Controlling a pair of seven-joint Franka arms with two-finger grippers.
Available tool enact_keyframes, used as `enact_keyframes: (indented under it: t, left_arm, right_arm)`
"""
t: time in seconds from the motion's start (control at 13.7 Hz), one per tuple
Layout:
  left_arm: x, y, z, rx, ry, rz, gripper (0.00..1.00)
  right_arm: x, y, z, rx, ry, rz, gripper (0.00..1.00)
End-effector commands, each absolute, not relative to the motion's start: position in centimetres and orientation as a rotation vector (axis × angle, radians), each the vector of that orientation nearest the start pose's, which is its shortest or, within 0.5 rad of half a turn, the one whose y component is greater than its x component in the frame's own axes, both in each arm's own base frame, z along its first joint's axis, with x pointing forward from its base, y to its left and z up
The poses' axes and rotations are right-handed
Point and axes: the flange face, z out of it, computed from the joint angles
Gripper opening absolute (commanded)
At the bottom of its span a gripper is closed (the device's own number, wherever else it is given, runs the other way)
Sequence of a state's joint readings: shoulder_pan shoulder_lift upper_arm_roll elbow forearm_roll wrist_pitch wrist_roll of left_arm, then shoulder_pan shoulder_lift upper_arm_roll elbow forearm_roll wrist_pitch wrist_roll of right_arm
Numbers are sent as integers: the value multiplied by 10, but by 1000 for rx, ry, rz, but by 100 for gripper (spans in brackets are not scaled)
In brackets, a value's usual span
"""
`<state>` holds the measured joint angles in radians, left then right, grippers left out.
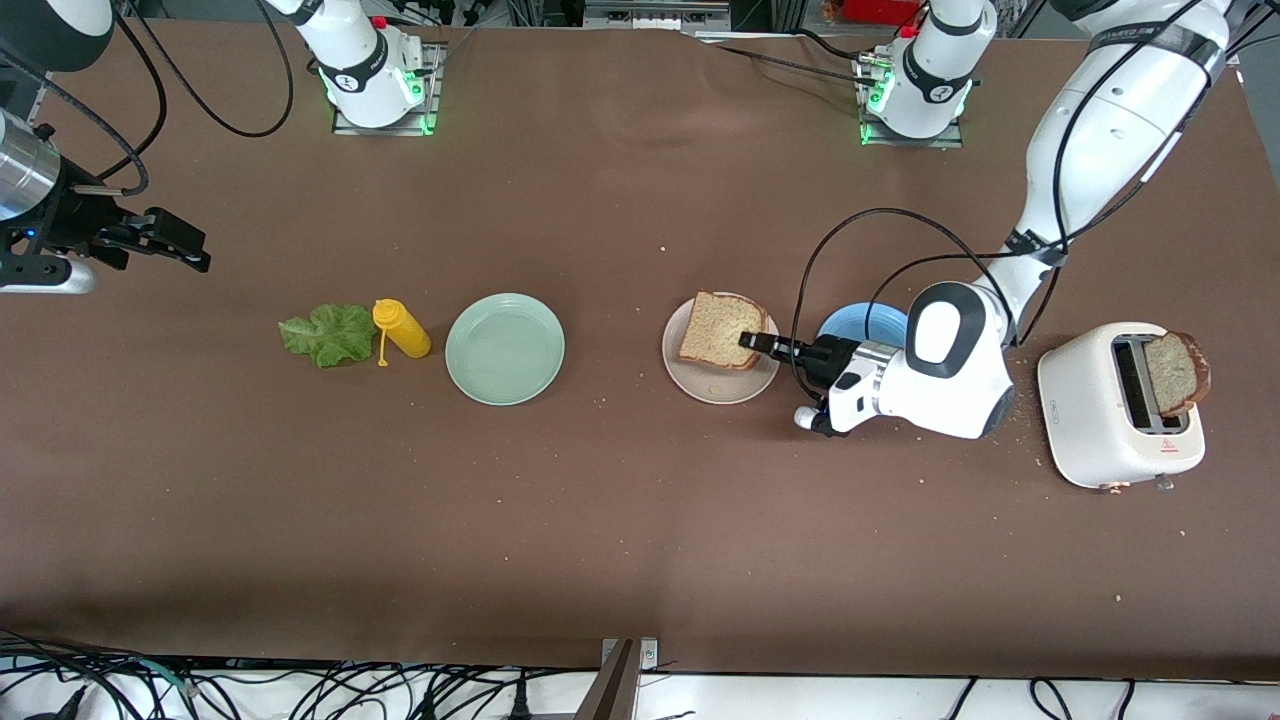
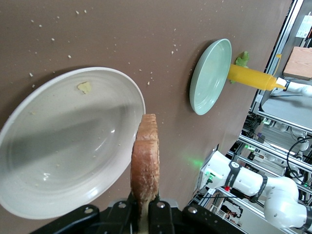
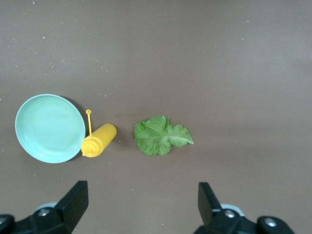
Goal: Make sandwich in beige plate with both arms
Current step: 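Lower the toast onto the beige plate while the right gripper starts moving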
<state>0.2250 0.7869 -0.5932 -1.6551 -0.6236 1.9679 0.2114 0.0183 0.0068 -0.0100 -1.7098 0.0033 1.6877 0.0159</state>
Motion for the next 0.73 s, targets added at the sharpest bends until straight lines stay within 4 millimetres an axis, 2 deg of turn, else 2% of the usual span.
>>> enact_keyframes:
  t: [0.0,0.22,0.29,0.36,0.44,0.51,0.66]
  left_arm:
    - [608,-227,200,2156,-156,-480,0]
    - [603,-231,182,2162,-165,-461,0]
    - [601,-235,180,2163,-168,-465,7]
    - [600,-236,180,2164,-169,-467,32]
    - [600,-232,179,2164,-162,-468,69]
    - [600,-232,179,2165,-168,-466,100]
    - [601,-228,177,2174,-162,-467,100]
  right_arm:
    - [564,4,566,-3131,-101,60,100]
    - [565,2,560,-3114,-297,87,100]
    - [567,2,556,-3098,-404,98,100]
    - [567,0,554,-3081,-493,102,100]
    - [568,-1,553,-3068,-554,103,100]
    - [568,-1,553,-3053,-614,102,100]
    - [568,-3,553,-3025,-748,102,100]
